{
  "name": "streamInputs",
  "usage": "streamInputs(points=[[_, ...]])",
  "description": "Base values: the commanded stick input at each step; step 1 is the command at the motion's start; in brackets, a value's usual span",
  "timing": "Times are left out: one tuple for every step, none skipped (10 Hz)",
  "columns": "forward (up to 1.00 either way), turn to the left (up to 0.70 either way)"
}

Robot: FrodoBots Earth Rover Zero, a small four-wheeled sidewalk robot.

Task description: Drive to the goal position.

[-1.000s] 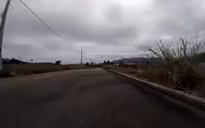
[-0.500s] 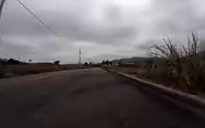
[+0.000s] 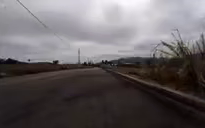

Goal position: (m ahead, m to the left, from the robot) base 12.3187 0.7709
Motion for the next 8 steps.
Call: streamInputs(points=[[0.7, 0.0], [0.7, 0.0], [0.7, 0.0], [0.7, 0.0], [0.7, 0.0], [0.7, 0.0], [0.7, 0.0], [0.7, 0.0]])
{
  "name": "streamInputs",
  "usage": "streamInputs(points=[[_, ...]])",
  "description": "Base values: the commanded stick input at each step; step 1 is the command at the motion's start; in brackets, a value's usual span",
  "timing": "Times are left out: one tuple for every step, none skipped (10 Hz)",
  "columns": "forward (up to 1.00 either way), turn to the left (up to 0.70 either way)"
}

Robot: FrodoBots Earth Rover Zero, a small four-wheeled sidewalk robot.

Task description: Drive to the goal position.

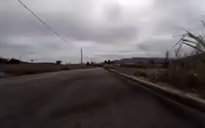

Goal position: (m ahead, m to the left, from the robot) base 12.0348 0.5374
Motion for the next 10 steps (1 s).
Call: streamInputs(points=[[0.7, 0.0], [0.7, 0.0], [0.7, 0.0], [0.7, 0.0], [0.7, 0.0], [0.7, 0.0], [0.7, 0.0], [0.7, 0.0], [0.7, 0.0], [0.7, 0.0]])
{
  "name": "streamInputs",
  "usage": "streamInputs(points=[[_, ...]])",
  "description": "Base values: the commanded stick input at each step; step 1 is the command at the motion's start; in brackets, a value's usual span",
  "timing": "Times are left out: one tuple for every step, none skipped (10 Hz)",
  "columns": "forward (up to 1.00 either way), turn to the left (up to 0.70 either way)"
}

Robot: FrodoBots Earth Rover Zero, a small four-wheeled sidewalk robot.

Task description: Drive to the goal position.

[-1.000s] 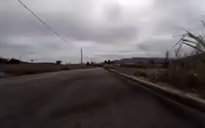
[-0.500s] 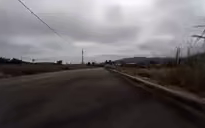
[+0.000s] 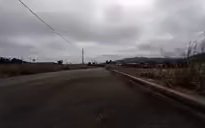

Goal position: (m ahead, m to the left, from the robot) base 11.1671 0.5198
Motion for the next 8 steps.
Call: streamInputs(points=[[0.7, 0.0], [0.7, 0.0], [0.7, 0.0], [0.7, 0.0], [0.7, 0.0], [0.7, 0.0], [0.7, 0.0], [0.7, 0.01]])
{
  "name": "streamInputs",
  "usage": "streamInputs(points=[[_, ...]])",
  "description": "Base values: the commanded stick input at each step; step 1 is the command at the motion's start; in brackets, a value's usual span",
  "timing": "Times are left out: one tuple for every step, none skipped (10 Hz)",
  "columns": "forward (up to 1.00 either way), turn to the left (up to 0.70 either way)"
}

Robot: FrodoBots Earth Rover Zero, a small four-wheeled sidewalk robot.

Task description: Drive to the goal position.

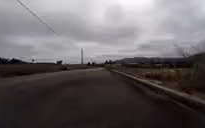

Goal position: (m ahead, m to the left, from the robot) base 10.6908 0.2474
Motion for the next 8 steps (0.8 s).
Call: streamInputs(points=[[0.7, 0.05], [0.7, 0.12], [0.7, 0.11], [0.7, 0.09], [0.7, 0.02], [0.7, 0.0], [0.7, 0.0], [0.7, 0.0]])
